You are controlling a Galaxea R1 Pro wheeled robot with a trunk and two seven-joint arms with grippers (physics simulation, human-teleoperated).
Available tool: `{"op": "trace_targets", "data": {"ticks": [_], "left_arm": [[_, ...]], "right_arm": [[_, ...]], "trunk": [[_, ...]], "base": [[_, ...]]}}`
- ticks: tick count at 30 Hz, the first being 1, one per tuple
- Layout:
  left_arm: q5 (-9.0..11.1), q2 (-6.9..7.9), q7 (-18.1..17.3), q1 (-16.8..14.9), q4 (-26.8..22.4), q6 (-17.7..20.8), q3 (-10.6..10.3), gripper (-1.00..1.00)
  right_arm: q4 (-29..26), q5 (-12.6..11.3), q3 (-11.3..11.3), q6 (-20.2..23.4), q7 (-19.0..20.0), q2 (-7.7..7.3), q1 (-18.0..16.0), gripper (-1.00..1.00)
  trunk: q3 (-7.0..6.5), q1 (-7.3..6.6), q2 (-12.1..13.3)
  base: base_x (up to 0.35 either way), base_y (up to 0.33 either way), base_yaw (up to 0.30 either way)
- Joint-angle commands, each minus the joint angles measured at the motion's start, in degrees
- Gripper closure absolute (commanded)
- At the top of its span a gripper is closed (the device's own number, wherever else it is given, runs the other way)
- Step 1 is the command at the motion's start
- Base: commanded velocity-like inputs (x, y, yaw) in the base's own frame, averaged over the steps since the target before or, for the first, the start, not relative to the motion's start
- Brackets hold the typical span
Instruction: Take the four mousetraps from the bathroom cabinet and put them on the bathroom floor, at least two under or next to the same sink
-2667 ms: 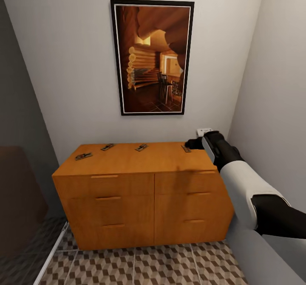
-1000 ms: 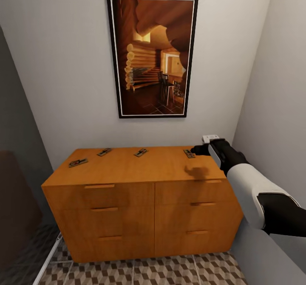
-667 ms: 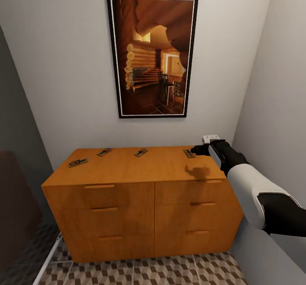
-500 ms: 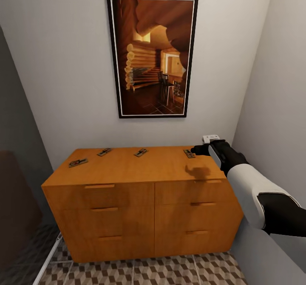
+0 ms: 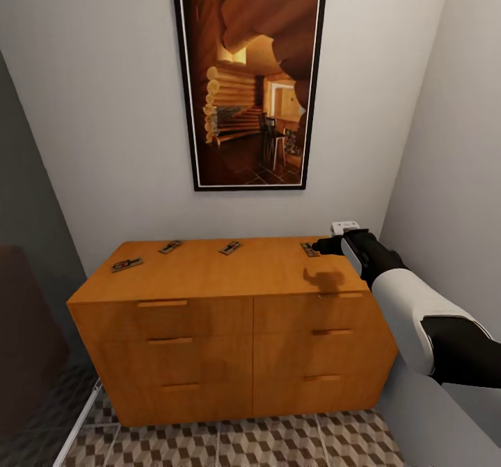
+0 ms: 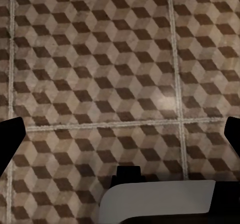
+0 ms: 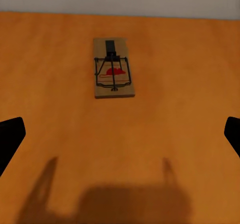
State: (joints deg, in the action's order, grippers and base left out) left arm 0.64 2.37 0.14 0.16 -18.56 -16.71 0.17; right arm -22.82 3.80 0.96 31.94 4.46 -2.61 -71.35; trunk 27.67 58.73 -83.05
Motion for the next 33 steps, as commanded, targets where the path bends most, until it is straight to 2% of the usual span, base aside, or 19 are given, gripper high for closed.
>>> {"op": "trace_targets", "data": {"ticks": [1,11,16,24,33], "left_arm": [[0.1,0.0,0.0,0.0,-0.1,-0.1,0.0,-1.0],[0.1,0.0,0.0,0.0,-0.1,-0.1,0.0,-1.0],[0.1,0.0,0.0,0.0,-0.1,-0.1,0.0,-1.0],[0.1,0.0,0.0,0.0,-0.1,-0.1,0.0,-1.0],[0.1,0.0,0.0,0.0,-0.1,-0.1,0.0,-1.0]], "right_arm": [[-0.1,0.4,0.1,0.3,0.4,-0.03,0.0,-1.0],[-0.1,0.4,0.1,0.2,0.5,-0.05,0.0,-1.0],[-0.1,0.4,0.1,0.1,2.3,-0.12,0.0,-1.0],[-0.1,0.5,0.0,-0.1,6.8,-1.42,0.1,-1.0],[-0.1,0.6,0.0,-0.2,7.3,-2.08,0.1,-1.0]], "trunk": [[0.14,0.0,0.0],[1.04,0.0,0.0],[1.46,0.0,0.0],[1.62,0.0,0.0],[1.64,0.0,0.0]], "base": [[0.0,0.0,0.0],[0.0,0.0,0.0],[0.0,0.0,0.0],[0.0,0.0,0.0],[0.0,0.0,0.0]]}}
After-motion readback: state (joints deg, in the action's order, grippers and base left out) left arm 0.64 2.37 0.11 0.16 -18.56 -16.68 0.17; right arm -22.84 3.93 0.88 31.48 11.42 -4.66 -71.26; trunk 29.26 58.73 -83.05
